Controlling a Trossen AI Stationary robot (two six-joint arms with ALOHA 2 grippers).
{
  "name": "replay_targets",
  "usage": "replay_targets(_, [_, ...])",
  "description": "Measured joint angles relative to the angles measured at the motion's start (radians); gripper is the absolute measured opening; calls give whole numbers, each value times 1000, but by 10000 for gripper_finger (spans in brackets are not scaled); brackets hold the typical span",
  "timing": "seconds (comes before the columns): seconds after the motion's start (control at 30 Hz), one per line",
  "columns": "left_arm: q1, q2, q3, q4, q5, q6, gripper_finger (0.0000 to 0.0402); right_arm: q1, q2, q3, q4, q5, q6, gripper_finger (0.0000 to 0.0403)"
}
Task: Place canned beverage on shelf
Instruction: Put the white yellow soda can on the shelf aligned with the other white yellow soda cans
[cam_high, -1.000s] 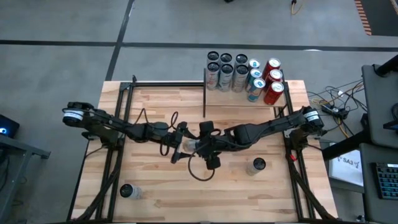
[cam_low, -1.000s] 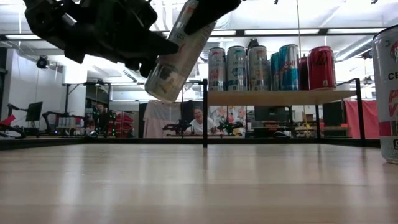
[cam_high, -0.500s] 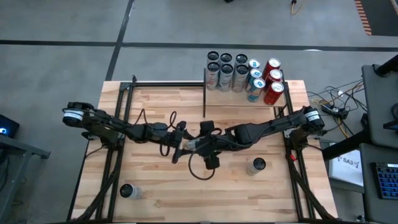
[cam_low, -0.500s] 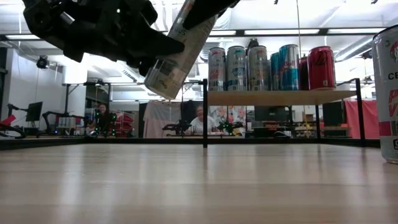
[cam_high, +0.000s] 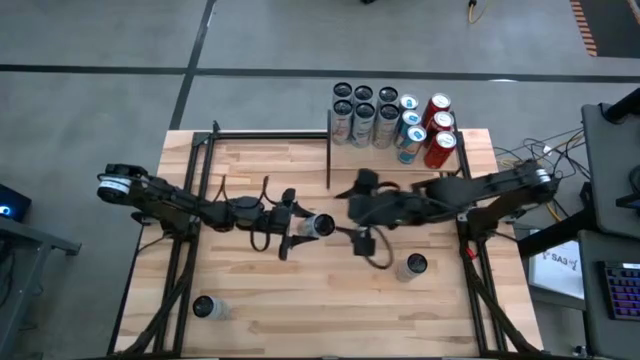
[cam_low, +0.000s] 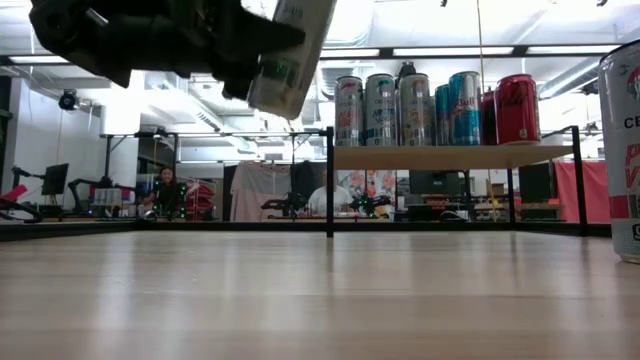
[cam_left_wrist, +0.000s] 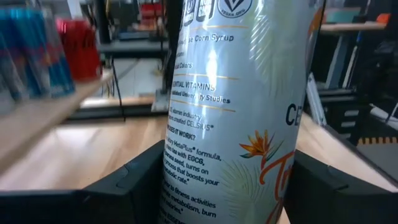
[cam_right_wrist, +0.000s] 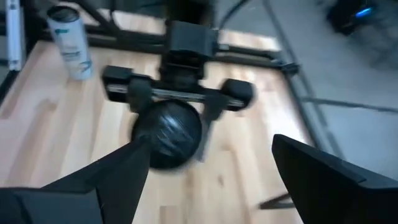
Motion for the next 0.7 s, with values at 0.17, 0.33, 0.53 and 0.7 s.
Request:
replay_targets(0.17, [-30, -2, 0, 56, -58, 63, 233, 108, -115, -95, 5, 293, 17, 323])
replay_targets(0.33, [-35, -2, -2, 137, -60, 110, 233, 192, -204, -282, 208, 452, 36, 324])
replay_targets(0.53, [-35, -2, -2, 282, -70, 174, 233, 191, -190, -529, 705, 454, -121, 324])
replay_targets(0.7, [-35, 0, 2, 388, -179, 197, 233, 145, -118, -636, 1147, 433, -272, 325])
